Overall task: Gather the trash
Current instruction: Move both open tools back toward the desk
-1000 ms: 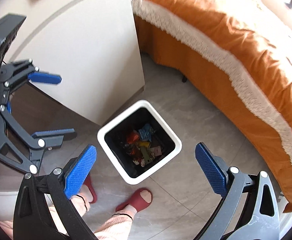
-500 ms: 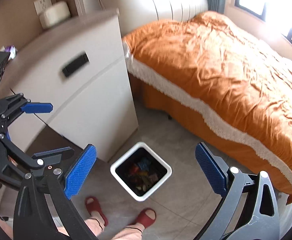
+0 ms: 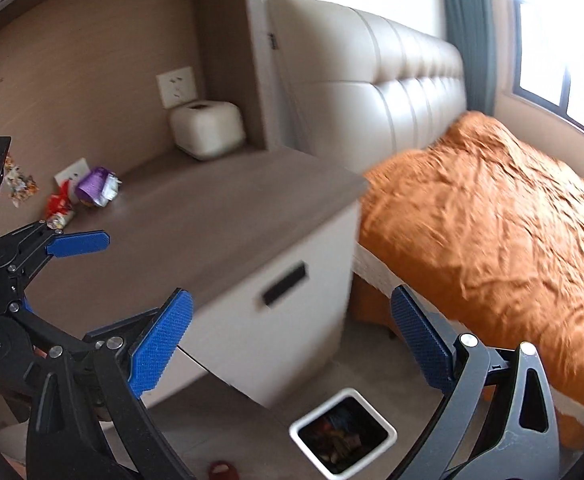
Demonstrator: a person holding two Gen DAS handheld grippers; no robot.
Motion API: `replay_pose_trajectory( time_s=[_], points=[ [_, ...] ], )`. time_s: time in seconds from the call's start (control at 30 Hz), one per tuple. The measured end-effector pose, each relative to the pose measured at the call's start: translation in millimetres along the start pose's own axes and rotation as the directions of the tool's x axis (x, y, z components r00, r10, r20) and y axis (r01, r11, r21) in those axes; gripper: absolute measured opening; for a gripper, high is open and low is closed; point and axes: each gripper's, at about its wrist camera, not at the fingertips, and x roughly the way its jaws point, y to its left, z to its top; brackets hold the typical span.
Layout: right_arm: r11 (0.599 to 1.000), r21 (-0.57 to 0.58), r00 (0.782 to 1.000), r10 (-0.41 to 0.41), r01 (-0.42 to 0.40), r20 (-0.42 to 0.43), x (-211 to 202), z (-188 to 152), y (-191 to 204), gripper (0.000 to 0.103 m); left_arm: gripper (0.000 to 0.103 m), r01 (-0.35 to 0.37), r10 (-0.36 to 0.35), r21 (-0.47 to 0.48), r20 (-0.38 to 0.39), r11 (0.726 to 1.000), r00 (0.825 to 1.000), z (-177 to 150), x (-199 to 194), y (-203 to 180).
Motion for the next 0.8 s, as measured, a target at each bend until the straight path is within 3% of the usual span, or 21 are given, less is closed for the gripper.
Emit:
replay_pose_trajectory(
  time_s=[0.17,0.3,0.53,0.8],
  points=[
    [0.994,-0.093,0.997,0.068,-0.064,0.04,19,31,59,0.099,0.098,-0.092,0.093,-0.062,0.018,0.994,0.996,-7,-16,63],
    [0.981,-0.121,0.988,0.155,-0.151,0.023,41,50,99,0.099,0.098,-0.162,0.167,-0.114,0.033,0.98,0.985,-15,-29,109],
    [0.942,-0.179,0.959,0.281,-0.284,-0.04,88,81,170,0.099,0.098,-0.302,0.312,-0.217,0.01,0.928,0.95,-34,-45,191],
    [0.903,-0.25,0.937,0.335,-0.349,-0.098,141,106,245,0.099,0.098,-0.378,0.386,-0.282,-0.029,0.882,0.922,-56,-32,267]
  ],
)
